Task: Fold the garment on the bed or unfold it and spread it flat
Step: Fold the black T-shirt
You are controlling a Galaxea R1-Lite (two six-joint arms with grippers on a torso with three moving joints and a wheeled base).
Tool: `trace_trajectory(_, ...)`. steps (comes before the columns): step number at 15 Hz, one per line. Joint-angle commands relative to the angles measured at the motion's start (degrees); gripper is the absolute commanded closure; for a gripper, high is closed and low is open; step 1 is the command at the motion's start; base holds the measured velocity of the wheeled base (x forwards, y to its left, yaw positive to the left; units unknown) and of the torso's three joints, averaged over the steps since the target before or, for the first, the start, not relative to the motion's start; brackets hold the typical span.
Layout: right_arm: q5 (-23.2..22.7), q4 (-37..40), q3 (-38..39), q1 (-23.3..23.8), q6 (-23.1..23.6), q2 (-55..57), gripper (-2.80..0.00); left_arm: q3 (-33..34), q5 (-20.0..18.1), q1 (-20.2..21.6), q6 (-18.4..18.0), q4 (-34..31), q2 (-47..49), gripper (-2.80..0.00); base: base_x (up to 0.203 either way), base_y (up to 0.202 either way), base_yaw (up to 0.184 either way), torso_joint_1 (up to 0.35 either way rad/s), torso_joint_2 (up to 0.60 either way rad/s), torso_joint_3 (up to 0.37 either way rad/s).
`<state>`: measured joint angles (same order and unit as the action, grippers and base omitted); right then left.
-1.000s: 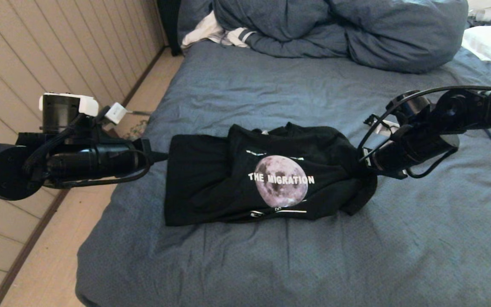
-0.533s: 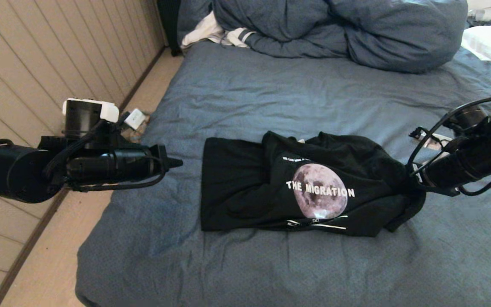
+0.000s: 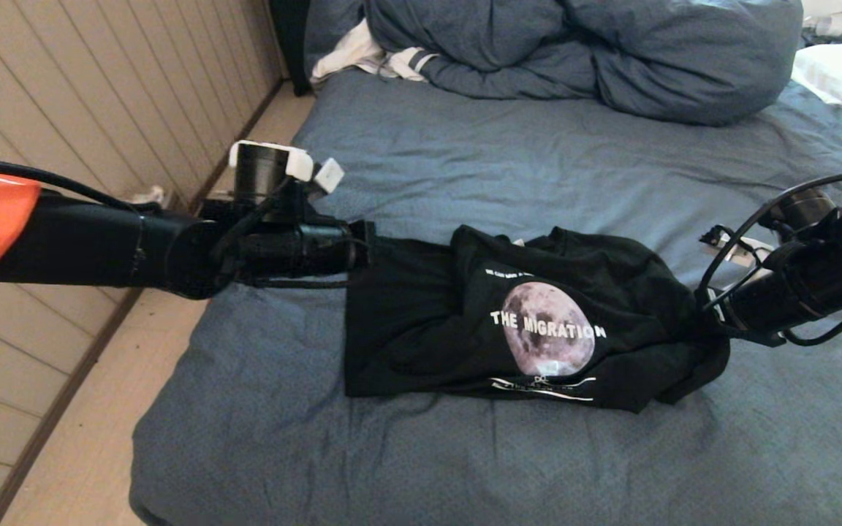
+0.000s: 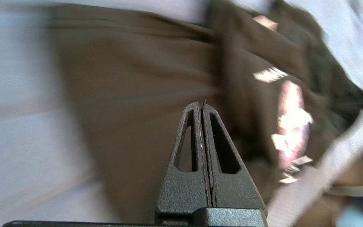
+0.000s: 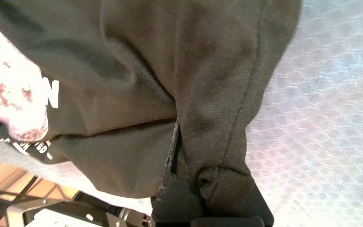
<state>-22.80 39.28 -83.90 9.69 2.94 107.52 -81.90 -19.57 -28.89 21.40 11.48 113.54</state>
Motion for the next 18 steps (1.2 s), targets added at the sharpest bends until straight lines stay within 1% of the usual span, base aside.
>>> trace_trajectory(1,-0.39,0.23,0.92,-0.92,0.05,-0.74,0.00,-3.17,-0.06,-3.99,-1.09,0.20,4.22,0.00,0.000,0.000,0.000,0.000,0.00,0.000)
trace_trajectory(4,-0.45,0.18,2.07,-2.43,0.05,-1.70,0.00,-6.17,-0.03,-6.94,-2.07,1.29,8.25,0.00,0.000,0.000,0.000,0.000,0.00,0.000)
trace_trajectory(6,-0.48,0.18,2.16,-2.92,0.05,-2.14,0.00,-6.78,-0.01,-7.16,-3.19,2.92,8.97,0.00,0.000,0.000,0.000,0.000,0.00,0.000)
trace_trajectory(8,-0.49,0.18,2.34,-3.36,-0.04,-2.23,0.00,-8.43,0.49,-7.41,-3.47,2.24,9.71,0.00,0.000,0.000,0.000,0.000,0.00,0.000)
trace_trajectory(9,-0.49,0.18,2.51,-3.45,-0.04,-2.32,0.00,-9.84,1.96,-7.41,-3.70,2.21,10.88,0.00,0.000,0.000,0.000,0.000,0.00,0.000)
trace_trajectory(10,-0.58,0.18,2.95,-3.53,-0.04,-2.66,0.00,-10.79,3.55,-7.41,-4.28,2.33,12.11,-2.80,0.000,0.000,0.000,0.000,0.00,0.000)
trace_trajectory(11,-0.58,0.18,3.22,-3.54,0.05,-2.94,0.00,-11.16,4.51,-7.41,-5.04,2.72,12.95,-2.80,0.000,0.000,0.000,0.000,0.00,0.000)
trace_trajectory(14,-1.62,-0.47,3.81,-3.54,0.05,-3.72,0.00,-11.27,4.80,-7.32,-5.66,3.02,14.43,-2.80,0.000,0.000,0.000,0.001,0.00,0.013)
trace_trajectory(16,-2.07,-2.53,5.30,-3.54,0.14,-3.81,0.00,-11.36,6.37,-7.06,-6.11,3.02,14.95,-2.80,0.000,0.000,0.000,0.000,0.00,0.000)
trace_trajectory(18,-2.39,-5.38,6.70,-3.54,0.09,-3.64,0.00,-10.50,6.67,-7.46,-6.02,3.02,14.69,-2.80,0.000,0.000,0.000,0.000,0.00,0.000)
